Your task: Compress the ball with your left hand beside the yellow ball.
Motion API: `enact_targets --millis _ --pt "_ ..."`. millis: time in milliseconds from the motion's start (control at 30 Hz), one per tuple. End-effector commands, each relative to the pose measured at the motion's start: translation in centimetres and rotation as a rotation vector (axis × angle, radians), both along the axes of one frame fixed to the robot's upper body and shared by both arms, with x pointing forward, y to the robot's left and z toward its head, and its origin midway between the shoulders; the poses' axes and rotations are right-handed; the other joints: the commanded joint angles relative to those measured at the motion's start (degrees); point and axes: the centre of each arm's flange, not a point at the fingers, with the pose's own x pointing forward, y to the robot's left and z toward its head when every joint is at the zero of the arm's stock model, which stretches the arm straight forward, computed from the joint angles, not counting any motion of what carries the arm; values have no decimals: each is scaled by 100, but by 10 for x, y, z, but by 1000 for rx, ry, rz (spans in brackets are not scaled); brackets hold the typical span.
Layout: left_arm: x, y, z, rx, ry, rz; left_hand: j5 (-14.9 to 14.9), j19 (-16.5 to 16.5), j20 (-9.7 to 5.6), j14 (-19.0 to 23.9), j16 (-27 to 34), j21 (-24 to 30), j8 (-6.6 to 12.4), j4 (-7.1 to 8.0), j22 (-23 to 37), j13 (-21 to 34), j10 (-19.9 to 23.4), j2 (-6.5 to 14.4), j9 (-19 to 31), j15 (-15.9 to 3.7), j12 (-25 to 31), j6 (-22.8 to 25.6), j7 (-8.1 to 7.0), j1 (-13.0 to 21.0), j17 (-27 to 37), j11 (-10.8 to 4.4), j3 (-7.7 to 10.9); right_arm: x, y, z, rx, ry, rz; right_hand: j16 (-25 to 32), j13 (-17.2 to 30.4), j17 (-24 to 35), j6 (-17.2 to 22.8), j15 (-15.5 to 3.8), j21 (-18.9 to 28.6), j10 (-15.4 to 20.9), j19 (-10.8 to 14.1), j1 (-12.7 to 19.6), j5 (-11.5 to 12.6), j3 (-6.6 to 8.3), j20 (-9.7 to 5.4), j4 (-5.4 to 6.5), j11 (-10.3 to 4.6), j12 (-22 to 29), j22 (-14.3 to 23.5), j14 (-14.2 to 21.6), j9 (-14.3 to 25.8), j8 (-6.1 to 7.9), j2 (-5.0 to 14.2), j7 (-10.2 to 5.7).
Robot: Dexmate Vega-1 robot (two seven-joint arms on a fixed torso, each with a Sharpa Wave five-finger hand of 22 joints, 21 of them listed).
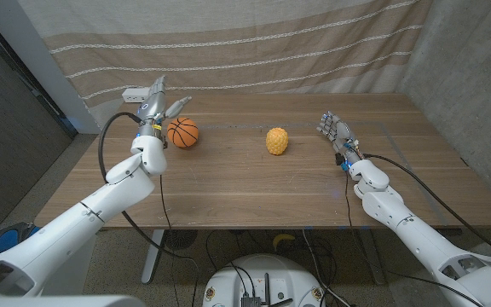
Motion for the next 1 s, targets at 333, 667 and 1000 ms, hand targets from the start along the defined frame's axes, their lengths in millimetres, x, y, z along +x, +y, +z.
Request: enact_targets --millis 333,667,1000 --pt "12 12 -4 -117 192 107 65 -129 199 -403 -8 -7 40 31 23 39 -752 -320 49 276 -3 -992 254 234 34 293 -219 -1 2 -2 4 0 0 20 8 4 53 24 -34 69 57 -49 5 20 6 -46 27 -3 15 39 10 -25 28 12" --pt "18 17 -2 -126 239 124 89 -208 211 -517 -6 -19 66 35 25 50 -885 -347 57 305 18 -1122 407 322 39 419 -273 0 4 -2 4 0 3 20 9 2 59 28 -53 96 67 -70 3 22 7 -54 37 3 16 38 10 -33 29 22" --pt "28 19 -2 -140 283 129 103 -212 234 -506 19 -9 80 40 25 55 -874 -370 59 364 52 -1178 415 360 41 457 -313 2 3 -4 10 5 2 23 11 -1 71 31 -79 120 81 -96 2 28 9 -68 50 5 16 43 11 -40 32 36"
